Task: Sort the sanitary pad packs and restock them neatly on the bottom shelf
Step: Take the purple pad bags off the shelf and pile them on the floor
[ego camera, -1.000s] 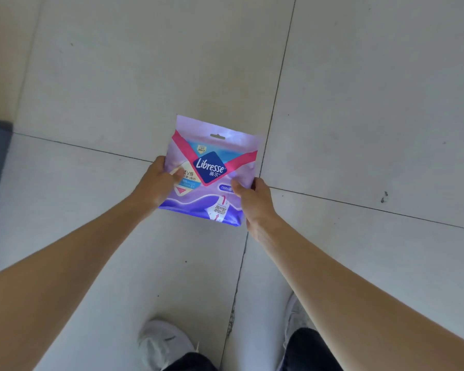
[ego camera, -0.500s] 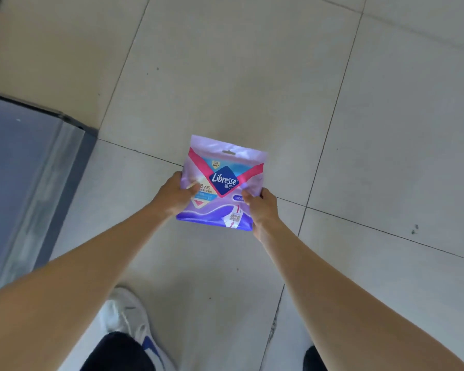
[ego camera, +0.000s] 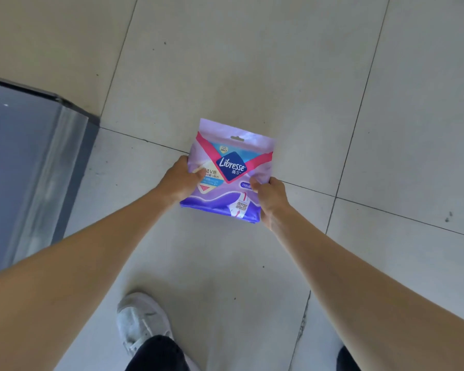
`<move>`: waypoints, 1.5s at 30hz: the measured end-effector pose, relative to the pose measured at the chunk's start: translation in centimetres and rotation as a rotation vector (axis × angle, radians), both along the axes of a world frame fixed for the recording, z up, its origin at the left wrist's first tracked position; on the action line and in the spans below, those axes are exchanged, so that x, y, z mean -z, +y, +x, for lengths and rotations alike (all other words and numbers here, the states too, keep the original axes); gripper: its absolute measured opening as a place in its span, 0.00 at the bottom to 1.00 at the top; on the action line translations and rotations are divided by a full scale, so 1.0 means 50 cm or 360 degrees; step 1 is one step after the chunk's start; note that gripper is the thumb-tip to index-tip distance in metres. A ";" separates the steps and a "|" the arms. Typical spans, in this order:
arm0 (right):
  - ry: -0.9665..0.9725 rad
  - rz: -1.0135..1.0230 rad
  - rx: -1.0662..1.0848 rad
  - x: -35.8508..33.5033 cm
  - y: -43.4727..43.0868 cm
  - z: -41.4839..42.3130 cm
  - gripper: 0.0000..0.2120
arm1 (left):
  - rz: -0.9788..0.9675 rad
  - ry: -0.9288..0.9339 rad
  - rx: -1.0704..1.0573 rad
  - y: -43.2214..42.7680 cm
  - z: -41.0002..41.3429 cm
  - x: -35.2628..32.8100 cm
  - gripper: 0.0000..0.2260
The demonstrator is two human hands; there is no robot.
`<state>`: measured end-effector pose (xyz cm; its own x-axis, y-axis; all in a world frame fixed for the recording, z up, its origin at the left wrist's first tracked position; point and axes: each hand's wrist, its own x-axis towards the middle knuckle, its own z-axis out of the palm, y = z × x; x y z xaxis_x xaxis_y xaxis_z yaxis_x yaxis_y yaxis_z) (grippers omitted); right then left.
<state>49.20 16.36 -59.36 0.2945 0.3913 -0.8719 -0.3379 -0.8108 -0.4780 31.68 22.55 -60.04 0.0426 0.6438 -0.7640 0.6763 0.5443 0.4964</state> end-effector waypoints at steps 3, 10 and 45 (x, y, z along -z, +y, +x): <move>0.0020 -0.0044 -0.0001 -0.002 0.014 -0.032 0.12 | 0.0034 0.0052 -0.0030 0.014 -0.017 -0.001 0.17; 0.0012 -0.0147 -0.0023 -0.003 0.027 -0.048 0.15 | 0.0001 0.0179 0.0041 0.013 -0.038 -0.019 0.23; -0.0959 0.1033 -0.2616 -1.286 0.052 -0.440 0.17 | 0.0513 0.0784 -0.0676 -0.331 -0.418 -1.230 0.10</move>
<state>27.22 18.97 4.93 -0.5018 0.7536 -0.4246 0.8047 0.2267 -0.5487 10.81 6.01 1.44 -0.5616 0.7247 -0.3992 0.6253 0.6877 0.3688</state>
